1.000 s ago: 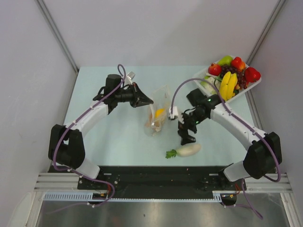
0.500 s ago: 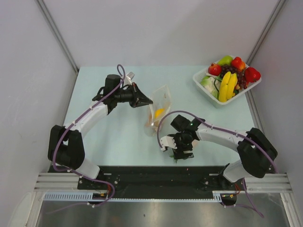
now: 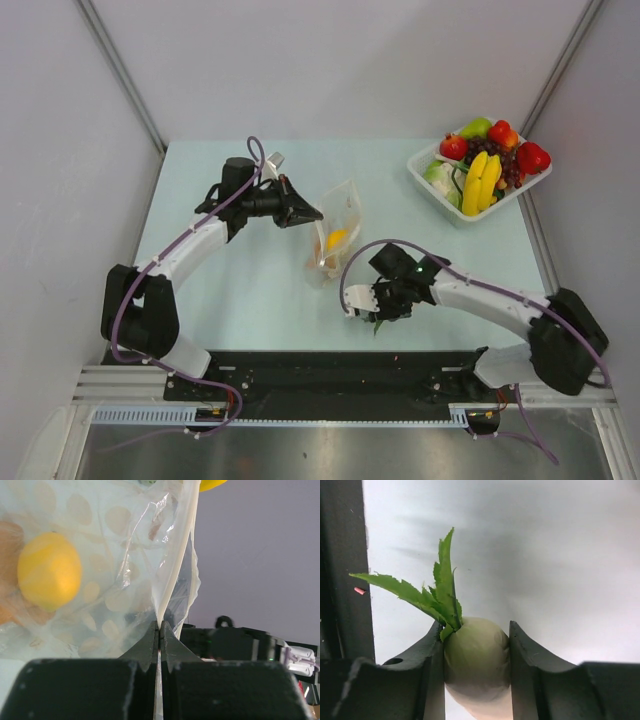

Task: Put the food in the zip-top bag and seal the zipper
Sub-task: Pick up the fake vegetable at the center of the board, then place the fake vegetable in the zipper food storage bag.

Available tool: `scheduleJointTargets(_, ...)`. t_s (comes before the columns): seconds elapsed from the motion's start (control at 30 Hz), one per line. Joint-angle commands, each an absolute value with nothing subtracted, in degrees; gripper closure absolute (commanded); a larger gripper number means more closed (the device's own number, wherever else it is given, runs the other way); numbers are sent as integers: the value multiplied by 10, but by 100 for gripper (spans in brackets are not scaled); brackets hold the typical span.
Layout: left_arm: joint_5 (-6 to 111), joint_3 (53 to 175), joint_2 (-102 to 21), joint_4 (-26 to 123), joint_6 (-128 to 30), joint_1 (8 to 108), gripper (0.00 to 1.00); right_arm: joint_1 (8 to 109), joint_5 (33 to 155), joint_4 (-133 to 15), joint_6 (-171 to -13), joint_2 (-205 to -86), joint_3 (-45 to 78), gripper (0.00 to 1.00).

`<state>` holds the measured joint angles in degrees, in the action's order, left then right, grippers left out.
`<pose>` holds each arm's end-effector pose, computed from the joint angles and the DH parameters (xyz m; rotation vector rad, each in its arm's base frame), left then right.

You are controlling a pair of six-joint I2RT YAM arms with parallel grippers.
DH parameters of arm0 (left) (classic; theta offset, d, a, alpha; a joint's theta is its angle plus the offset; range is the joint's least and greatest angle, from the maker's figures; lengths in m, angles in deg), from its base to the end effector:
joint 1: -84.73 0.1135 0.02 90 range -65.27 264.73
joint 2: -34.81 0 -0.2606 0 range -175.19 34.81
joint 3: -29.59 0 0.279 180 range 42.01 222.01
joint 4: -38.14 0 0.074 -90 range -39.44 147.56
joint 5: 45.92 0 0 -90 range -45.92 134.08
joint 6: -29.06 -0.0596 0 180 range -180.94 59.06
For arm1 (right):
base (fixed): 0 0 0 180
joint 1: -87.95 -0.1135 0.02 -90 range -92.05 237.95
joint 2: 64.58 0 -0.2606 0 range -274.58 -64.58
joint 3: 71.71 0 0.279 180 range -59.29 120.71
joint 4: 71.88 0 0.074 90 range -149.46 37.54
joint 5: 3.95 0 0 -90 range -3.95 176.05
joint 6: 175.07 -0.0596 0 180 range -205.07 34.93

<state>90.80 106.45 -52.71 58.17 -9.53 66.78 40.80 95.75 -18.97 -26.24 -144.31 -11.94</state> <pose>0.3497 -0.1589 0.2636 -0.1182 2.3217 -1.5331 0.1796 0.2084 0.1478 -2.2744 1.6694 0.1949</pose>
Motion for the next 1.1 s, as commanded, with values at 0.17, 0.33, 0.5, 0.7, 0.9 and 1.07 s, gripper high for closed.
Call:
scheduleJointTargets(0.17,910,1061,-504,574,-108,671,100,479,1139,-245,-413,-1241,37,94)
scheduleJointTargets(0.33,913,1058,-501,577,-113,666,100,561,1233,-502,-623,-1256,77,93)
scheduleJointTargets(0.5,919,1062,-498,585,-122,665,100,573,1285,-663,-698,-1328,91,92)
scheduleJointTargets(0.7,929,1072,-504,588,-123,665,100,560,1329,-733,-687,-1396,95,98)
scheduleJointTargets(0.9,935,1081,-508,587,-122,665,100,575,1343,-747,-648,-1449,96,79)
scheduleJointTargets(1.07,939,1083,-510,586,-120,665,100,577,1350,-768,-665,-1449,95,14)
